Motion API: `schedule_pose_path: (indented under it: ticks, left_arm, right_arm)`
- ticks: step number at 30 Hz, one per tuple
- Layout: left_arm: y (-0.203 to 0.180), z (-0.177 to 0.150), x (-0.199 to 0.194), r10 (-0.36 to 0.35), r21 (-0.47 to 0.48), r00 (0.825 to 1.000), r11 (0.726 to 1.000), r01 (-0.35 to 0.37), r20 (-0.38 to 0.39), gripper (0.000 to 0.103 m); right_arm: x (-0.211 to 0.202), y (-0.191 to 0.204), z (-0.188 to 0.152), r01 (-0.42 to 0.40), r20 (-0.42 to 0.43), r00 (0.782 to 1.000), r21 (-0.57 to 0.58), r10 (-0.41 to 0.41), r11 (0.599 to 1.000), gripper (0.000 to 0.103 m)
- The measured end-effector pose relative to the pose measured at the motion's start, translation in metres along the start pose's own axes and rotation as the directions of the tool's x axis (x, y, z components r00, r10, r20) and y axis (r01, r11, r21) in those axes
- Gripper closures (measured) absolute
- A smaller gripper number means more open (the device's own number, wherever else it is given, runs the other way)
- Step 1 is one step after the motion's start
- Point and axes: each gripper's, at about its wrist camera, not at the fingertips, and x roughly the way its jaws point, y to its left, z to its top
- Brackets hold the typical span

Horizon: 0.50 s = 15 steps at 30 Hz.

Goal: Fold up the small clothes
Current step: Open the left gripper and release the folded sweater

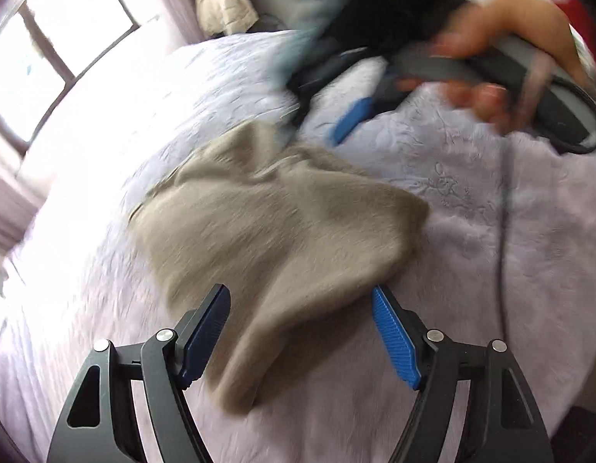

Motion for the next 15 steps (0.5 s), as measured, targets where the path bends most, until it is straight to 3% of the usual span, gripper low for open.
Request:
schedule_pose_path:
  ticks: [3, 6, 8, 10, 11, 12, 13, 14, 15]
  left_arm:
    - [0.040, -0.011, -0.008, -0.040, -0.152, 0.998, 0.988, 0.032, -0.047, 0.027]
    - [0.071, -0.028, 0.002, -0.087, -0.324, 0.989, 0.945, 0.044, -0.120, 0.027]
    - [0.092, -0.030, 0.022, -0.096, -0.373, 0.979, 0.927, 0.023, -0.179, 0.027]
    - [0.107, -0.035, 0.044, -0.117, -0.400, 0.968, 0.916, 0.019, -0.221, 0.027]
    - [0.114, -0.038, 0.054, -0.134, -0.418, 0.960, 0.908, 0.019, -0.247, 0.027]
    - [0.118, -0.034, 0.059, -0.146, -0.427, 0.957, 0.904, 0.026, -0.252, 0.027]
    - [0.121, -0.036, 0.060, -0.146, -0.430, 0.956, 0.902, 0.024, -0.253, 0.027]
    - [0.121, -0.040, 0.065, -0.131, -0.417, 0.956, 0.909, 0.010, -0.262, 0.023]
    - [0.119, -0.043, 0.068, -0.111, -0.399, 0.954, 0.917, -0.010, -0.279, 0.011]
  right_arm:
    - [-0.035, -0.009, -0.030, -0.041, 0.043, 0.998, 0.062, 0.038, 0.997, 0.046]
    - [-0.050, -0.015, -0.073, -0.109, 0.049, 0.994, 0.139, 0.103, 0.984, 0.040]
    - [-0.047, -0.017, -0.097, -0.152, 0.041, 0.988, 0.188, 0.147, 0.970, 0.039]
    - [-0.034, -0.018, -0.114, -0.145, 0.023, 0.989, 0.223, 0.144, 0.964, 0.040]
    - [-0.021, -0.017, -0.119, -0.138, 0.003, 0.990, 0.249, 0.142, 0.959, 0.043]
    - [-0.010, -0.017, -0.119, -0.139, -0.008, 0.989, 0.264, 0.146, 0.955, 0.067]
    - [-0.002, -0.012, -0.118, -0.134, -0.017, 0.989, 0.267, 0.144, 0.954, 0.082]
    - [0.005, -0.004, -0.115, -0.098, -0.023, 0.994, 0.243, 0.107, 0.965, 0.086]
    - [0.008, -0.002, -0.117, -0.062, -0.024, 0.997, 0.218, 0.069, 0.974, 0.086]
